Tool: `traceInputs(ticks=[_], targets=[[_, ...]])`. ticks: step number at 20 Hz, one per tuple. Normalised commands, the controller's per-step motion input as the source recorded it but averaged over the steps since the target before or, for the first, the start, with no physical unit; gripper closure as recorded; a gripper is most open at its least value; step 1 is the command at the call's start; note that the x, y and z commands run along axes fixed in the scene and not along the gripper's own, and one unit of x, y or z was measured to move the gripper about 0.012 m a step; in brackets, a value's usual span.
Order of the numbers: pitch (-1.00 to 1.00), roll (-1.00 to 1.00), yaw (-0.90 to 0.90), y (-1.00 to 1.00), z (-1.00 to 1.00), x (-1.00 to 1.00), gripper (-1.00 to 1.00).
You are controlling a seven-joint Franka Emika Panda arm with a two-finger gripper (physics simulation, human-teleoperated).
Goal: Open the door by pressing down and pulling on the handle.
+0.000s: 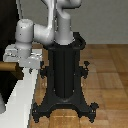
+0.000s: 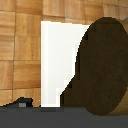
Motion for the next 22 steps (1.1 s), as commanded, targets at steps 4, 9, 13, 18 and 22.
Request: traceInputs(ticks=[4, 9, 13, 18, 22], targets=[[0.00, 0.00, 0.00, 0.00, 0.00, 0.00, -1.00], [0.00, 0.00, 0.00, 0.00, -0.20, 0.00, -1.00], [0.00, 0.00, 0.00, 0.00, -0.25, 0.00, -1.00], [0.00, 0.00, 0.00, 0.00, -0.40, 0.00, -1.00], [0.00, 0.00, 0.00, 0.00, -0.25, 0.00, -1.00]])
